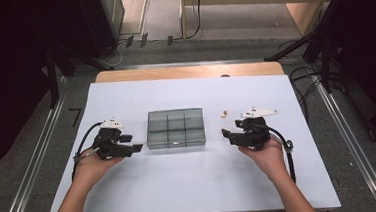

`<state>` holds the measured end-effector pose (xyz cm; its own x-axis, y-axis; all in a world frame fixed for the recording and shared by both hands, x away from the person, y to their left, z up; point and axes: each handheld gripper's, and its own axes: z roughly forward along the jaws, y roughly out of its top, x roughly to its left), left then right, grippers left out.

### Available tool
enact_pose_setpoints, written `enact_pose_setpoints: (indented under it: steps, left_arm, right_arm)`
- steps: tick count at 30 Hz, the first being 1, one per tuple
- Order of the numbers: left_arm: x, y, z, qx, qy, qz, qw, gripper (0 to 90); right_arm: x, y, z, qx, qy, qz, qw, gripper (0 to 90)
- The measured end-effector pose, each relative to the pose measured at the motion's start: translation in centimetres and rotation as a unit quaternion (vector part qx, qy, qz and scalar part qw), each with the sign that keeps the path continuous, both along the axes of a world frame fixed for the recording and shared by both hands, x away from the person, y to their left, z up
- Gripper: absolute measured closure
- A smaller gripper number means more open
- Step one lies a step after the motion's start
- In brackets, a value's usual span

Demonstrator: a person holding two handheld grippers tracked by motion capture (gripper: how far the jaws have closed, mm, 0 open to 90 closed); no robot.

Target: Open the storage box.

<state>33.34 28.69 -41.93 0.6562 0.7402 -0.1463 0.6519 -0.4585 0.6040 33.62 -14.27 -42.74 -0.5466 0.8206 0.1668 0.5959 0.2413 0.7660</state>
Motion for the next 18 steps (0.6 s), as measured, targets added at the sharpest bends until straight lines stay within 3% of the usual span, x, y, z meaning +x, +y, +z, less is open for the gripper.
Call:
enact_pose_setpoints:
  steps: [5,14,18]
  left_arm:
    - [0.0,-0.1,0.0,-0.001,0.0,-0.004,1.0,41.6]
    - [0.1,0.2,0.0,-0.004,-0.001,0.003,1.0,40.7]
    - [0.1,0.1,0.0,-0.005,-0.001,0.003,1.0,40.5]
  right_arm:
    - [0.0,0.2,-0.1,0.007,0.017,0.003,0.9998,38.6]
    - [-1.2,1.4,0.7,0.011,0.016,0.01,0.9998,42.8]
    - [-2.1,2.6,1.1,-0.006,0.006,0.015,0.9999,43.7]
